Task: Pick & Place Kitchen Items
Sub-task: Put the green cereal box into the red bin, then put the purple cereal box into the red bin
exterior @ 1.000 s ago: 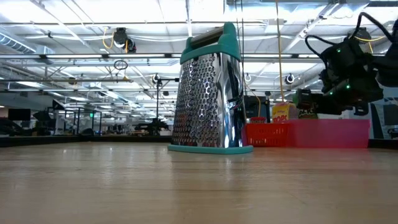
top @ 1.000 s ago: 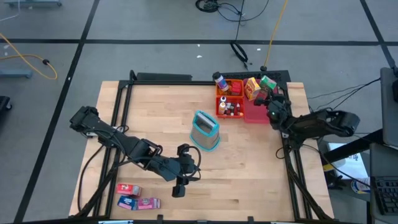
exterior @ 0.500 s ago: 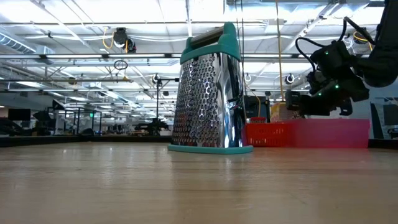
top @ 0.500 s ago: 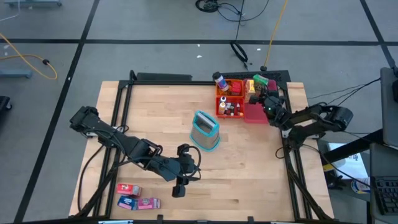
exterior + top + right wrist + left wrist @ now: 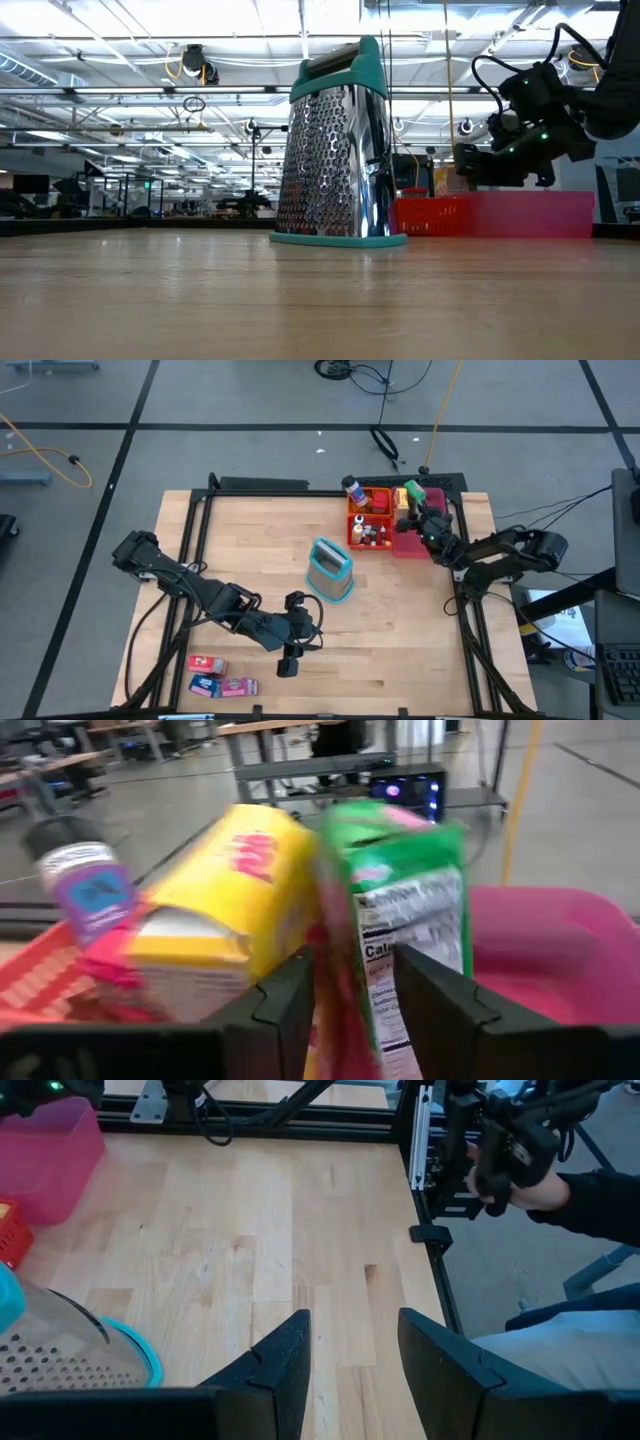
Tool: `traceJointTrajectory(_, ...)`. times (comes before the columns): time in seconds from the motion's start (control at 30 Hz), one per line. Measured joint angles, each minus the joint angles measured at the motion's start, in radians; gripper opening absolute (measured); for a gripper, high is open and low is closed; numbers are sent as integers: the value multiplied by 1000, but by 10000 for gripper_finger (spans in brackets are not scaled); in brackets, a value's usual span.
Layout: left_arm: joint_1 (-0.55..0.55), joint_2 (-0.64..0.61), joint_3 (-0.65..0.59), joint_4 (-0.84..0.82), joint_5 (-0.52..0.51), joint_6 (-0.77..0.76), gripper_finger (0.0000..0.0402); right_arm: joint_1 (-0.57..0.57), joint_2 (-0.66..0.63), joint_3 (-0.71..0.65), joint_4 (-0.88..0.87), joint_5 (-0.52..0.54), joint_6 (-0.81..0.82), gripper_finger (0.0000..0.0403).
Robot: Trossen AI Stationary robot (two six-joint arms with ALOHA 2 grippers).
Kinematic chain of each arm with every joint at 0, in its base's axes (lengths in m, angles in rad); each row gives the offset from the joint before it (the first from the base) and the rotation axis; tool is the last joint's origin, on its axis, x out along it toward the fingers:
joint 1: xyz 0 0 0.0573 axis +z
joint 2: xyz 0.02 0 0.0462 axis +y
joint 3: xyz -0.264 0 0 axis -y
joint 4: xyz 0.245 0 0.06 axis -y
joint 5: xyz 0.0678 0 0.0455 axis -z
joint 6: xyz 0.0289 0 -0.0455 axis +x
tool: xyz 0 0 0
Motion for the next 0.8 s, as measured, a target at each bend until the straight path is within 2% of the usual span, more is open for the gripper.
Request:
traceJointTrajectory(0.37,0,0,0,0,0,0,152,123,-138,0,-43,4,-102,143)
traceJointTrajectory(0.6,-4,0,0,-28,1,-30,152,215,-287,0,-112,9,-174,144)
traceJointTrajectory(0.7,-7,0,0,-48,0,-47,152,252,-361,0,-133,56,-212,141)
traceJointTrajectory(0.8,-13,0,0,-75,1,-98,152,298,-435,0,-156,56,-228,140)
